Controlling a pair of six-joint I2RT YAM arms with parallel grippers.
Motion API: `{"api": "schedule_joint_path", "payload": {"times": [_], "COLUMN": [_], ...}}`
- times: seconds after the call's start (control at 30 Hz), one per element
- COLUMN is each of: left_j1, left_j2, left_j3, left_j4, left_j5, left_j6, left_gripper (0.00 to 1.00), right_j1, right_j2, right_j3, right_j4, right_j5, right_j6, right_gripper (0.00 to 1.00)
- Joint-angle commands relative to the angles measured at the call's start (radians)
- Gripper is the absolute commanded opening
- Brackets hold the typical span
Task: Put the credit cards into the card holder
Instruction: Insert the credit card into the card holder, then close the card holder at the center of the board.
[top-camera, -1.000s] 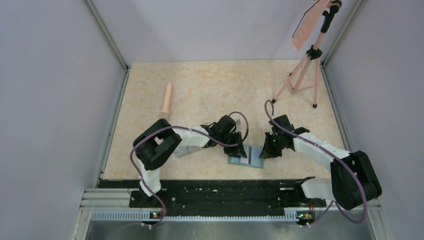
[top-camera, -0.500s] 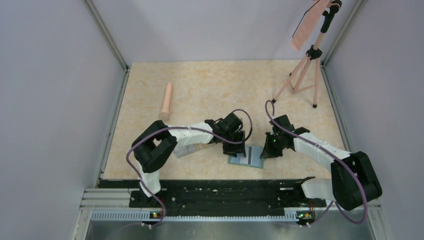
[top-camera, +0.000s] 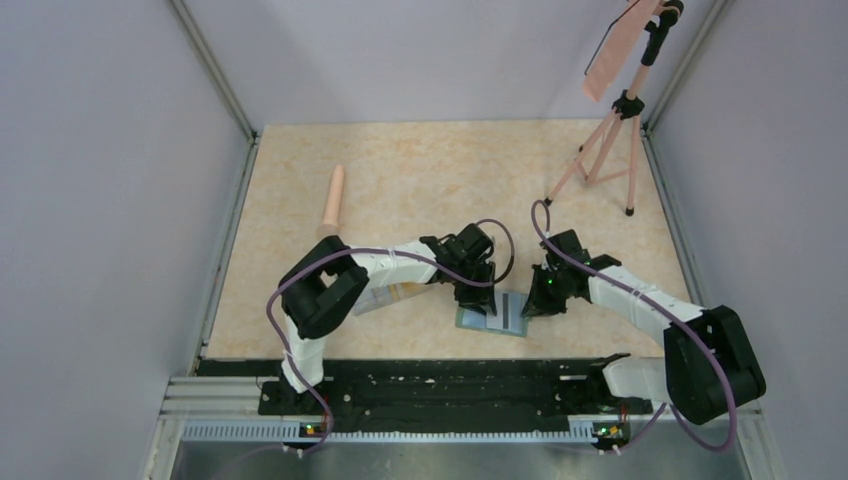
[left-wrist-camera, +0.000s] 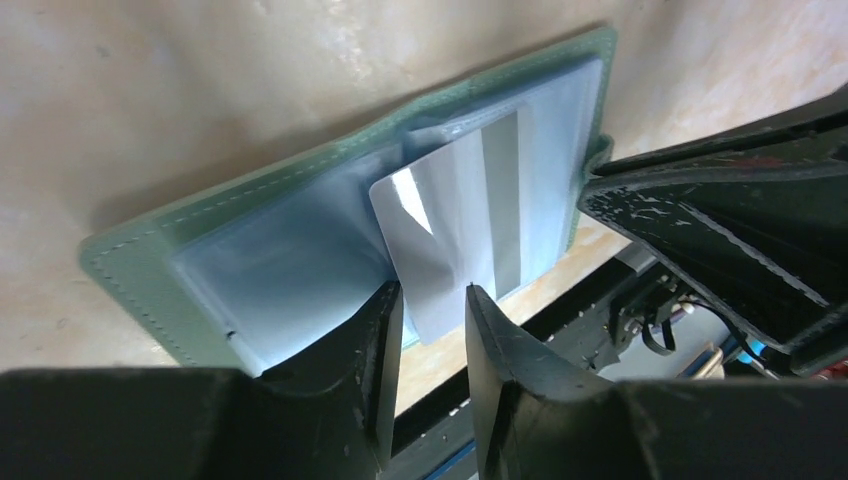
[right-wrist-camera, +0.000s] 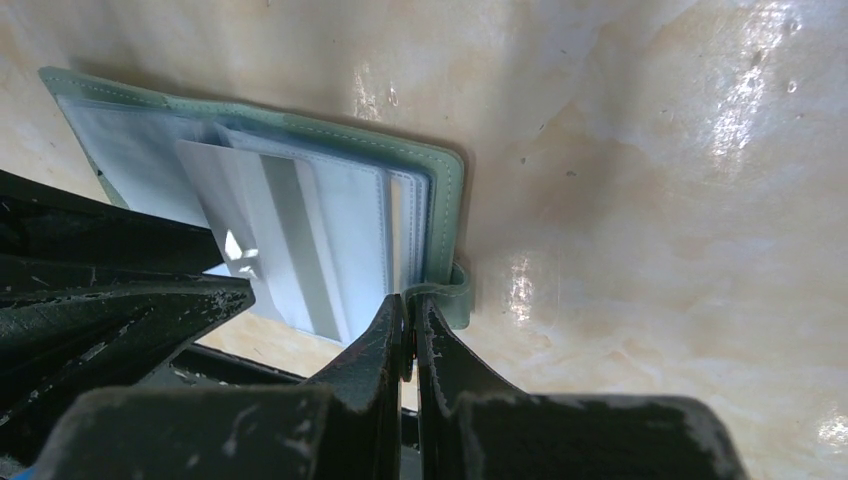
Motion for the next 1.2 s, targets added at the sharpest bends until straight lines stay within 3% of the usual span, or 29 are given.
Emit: {"api": "schedule_joint_path", "payload": {"times": [0.0, 0.4, 0.7, 0.8, 0.93, 1.03, 1.17], "left_j1": [-0.013, -0.055, -0.057, -0.046, -0.015, 0.015, 0.057], "left_j2": [0.013, 0.096, -0.037, -0.126, -0.210, -0.252, -0.276], "left_j3": [0.017, 0.175, 0.167, 0.116, 0.027, -0.041, -0.119], "left_j4": [0.096, -0.030, -0.184, -0.172, -0.135, -0.112, -0.105], "left_j5": [0.060, 0.076, -0.153, -0.205, -0.202, -0.188, -0.160], "left_j6": [-0.006, 0.043, 0.106, 0.103, 0.081, 0.066, 0.042], "left_gripper": [0.32, 0.32, 0.45, 0.50, 0.52, 0.53, 0.53], "right_j1": [-0.006, -0.006, -0.006, -0.005, -0.006, -0.005, -0.003], "right_j2": [-0.029, -0.024, -0.068, -0.102, -0.157, -0.167, -0.157], "right_j3": [0.038, 0.048, 0.106, 0.144, 0.191, 0.222, 0.236], "right_j4": [-0.017, -0.018, -0.093, -0.128, -0.159, -0.182, -0.172], "right_j5": [0.012, 0.001, 0.017, 0.022, 0.042, 0.051, -0.005], "right_j6": [0.004, 0.001, -0.009, -0.018, -0.054, -0.081, -0.100], "right_gripper": [0.00, 0.00, 0.01, 0.27, 0.47, 0.53, 0.53]}}
